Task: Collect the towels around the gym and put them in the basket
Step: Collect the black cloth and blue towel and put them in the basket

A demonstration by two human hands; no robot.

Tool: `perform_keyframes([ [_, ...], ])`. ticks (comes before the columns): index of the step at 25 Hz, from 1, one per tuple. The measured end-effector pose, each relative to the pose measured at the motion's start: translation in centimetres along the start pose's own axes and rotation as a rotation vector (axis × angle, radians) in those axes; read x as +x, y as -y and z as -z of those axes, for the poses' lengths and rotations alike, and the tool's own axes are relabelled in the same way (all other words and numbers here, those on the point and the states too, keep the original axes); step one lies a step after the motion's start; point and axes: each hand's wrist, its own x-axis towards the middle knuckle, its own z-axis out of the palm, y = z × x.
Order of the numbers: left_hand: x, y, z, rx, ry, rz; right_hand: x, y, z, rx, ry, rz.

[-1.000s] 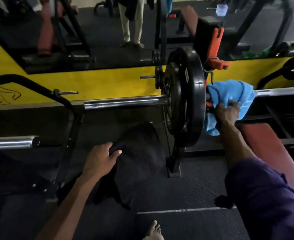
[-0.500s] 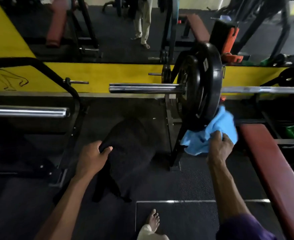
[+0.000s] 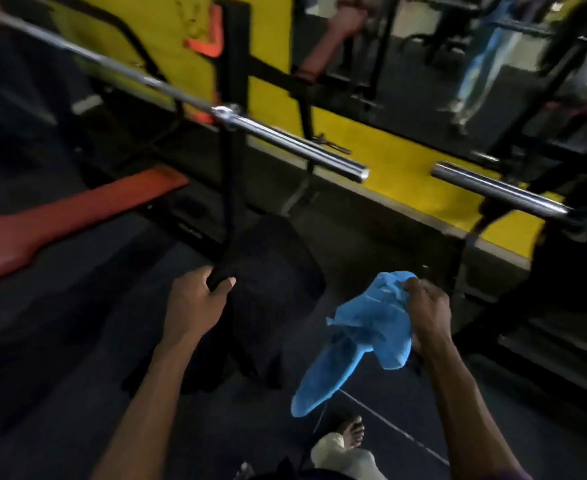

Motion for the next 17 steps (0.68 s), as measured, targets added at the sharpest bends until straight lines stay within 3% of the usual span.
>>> perform_keyframes([
  [6,-5.5,9.7,12.0,-0.030,-0.346,0.273,-6.8,5.1,-15.9,-0.151,0.600,0.127],
  [9,-8.6,13.4,16.7,-0.022,-0.537,0.433,-10.9,7.7,-23.1,-0.169,1.005,0.237],
  [13,-12.3,16.9,21.2,0.046,-0.792,0.623,-13.0,10.2,-33.4,-0.180,1.150,0.177],
  [17,-14.7,18.5,23.5,0.069,-0.913,0.762,-17.3,11.8,-41.0,-0.149,1.383,0.189],
])
